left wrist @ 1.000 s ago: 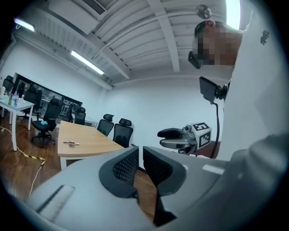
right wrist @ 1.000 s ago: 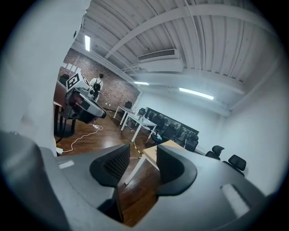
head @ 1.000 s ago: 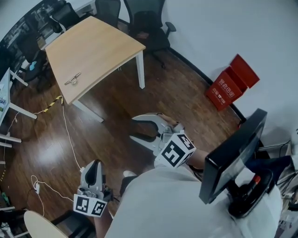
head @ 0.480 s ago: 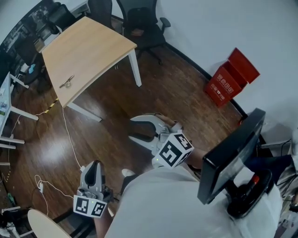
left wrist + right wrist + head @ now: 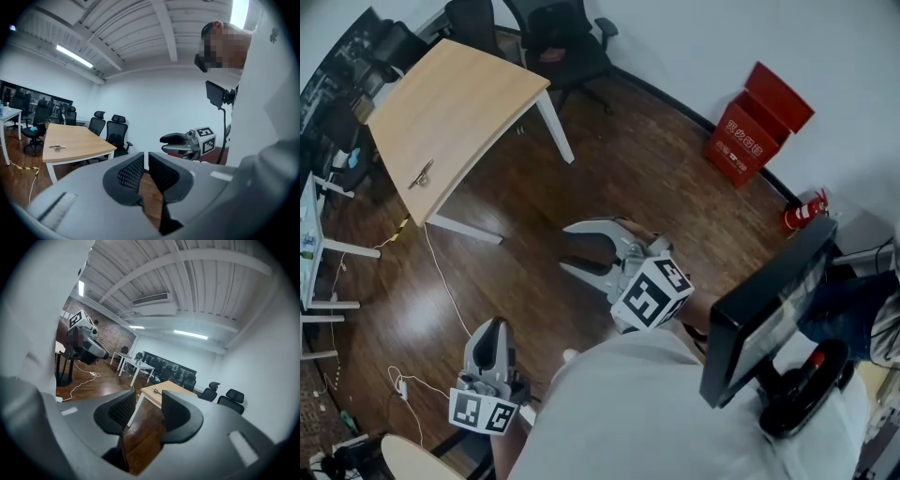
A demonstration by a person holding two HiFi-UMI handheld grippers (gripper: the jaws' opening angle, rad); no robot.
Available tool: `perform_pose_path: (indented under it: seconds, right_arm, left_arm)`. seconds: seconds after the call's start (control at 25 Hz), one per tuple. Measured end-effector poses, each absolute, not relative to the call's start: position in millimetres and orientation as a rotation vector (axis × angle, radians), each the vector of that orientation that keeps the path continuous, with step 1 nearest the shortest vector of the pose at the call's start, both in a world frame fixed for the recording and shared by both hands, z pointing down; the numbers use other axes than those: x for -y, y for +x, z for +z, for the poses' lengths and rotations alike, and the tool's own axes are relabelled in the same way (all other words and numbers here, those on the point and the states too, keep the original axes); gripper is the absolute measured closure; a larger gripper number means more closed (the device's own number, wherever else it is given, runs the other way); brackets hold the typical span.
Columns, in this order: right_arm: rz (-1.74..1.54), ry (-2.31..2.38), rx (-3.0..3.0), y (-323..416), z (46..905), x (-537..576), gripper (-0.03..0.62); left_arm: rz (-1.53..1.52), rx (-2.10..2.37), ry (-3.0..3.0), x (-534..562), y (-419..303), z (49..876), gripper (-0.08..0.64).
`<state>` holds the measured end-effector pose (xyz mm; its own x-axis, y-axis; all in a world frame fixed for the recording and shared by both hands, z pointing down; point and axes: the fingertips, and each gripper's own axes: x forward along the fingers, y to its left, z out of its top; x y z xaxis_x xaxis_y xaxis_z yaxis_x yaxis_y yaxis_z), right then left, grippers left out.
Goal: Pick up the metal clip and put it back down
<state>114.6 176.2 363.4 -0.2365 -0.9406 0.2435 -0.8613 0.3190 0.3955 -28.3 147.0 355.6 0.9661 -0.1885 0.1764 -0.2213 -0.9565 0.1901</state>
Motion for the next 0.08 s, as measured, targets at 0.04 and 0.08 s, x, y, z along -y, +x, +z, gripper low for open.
perform_pose_path:
  seconds: [0.04, 0.08]
  right_arm:
    - [-0.245, 1.604, 2.151, 115.3, 364.6, -178.9, 0.416]
    - [-0.242, 1.614, 2.144, 116.0, 365.8, -181.4, 0.416]
  left_arm:
    - [0.227, 0.291, 2.915, -148.0, -25.9, 354.2, 0.541]
    - [0.223, 0.276, 2.923, -149.0, -23.4, 352.7, 0.541]
